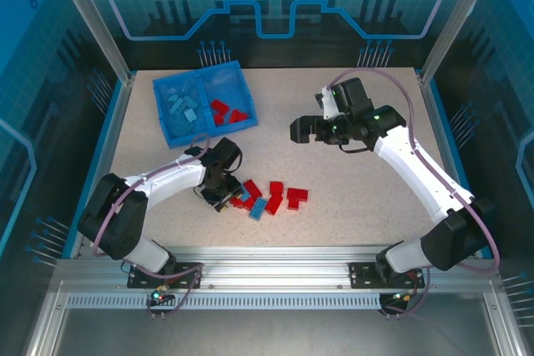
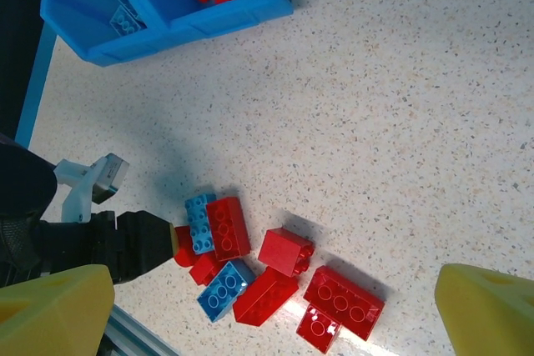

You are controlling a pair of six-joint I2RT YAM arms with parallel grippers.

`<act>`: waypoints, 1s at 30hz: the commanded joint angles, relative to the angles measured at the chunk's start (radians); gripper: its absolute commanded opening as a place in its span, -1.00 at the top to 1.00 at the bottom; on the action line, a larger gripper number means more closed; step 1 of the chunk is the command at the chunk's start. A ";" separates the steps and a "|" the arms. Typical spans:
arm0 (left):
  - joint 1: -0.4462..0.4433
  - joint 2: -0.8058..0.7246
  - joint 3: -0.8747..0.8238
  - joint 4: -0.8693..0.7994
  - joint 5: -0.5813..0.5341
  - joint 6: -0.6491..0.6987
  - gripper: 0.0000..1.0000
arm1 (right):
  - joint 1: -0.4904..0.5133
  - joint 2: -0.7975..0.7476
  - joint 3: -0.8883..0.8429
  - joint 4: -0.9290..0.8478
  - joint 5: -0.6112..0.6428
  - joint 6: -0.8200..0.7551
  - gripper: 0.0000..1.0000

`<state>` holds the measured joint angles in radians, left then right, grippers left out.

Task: Sort the legos into containers by color

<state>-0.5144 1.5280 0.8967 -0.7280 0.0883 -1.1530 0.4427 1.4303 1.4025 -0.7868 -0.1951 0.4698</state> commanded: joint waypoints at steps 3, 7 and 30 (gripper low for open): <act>-0.005 0.006 -0.048 -0.037 0.034 0.018 0.13 | -0.012 0.012 0.025 -0.029 -0.021 -0.008 -1.00; -0.005 -0.003 -0.071 -0.036 0.017 0.028 0.08 | -0.012 0.012 0.023 -0.030 -0.024 -0.013 -1.00; -0.006 0.069 -0.066 0.044 -0.024 0.035 -0.01 | -0.016 0.005 0.021 -0.045 -0.010 -0.024 -1.00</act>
<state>-0.5144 1.5497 0.8612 -0.6277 0.0849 -1.1271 0.4416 1.4364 1.4025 -0.8112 -0.1951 0.4618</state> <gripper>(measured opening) 0.517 0.999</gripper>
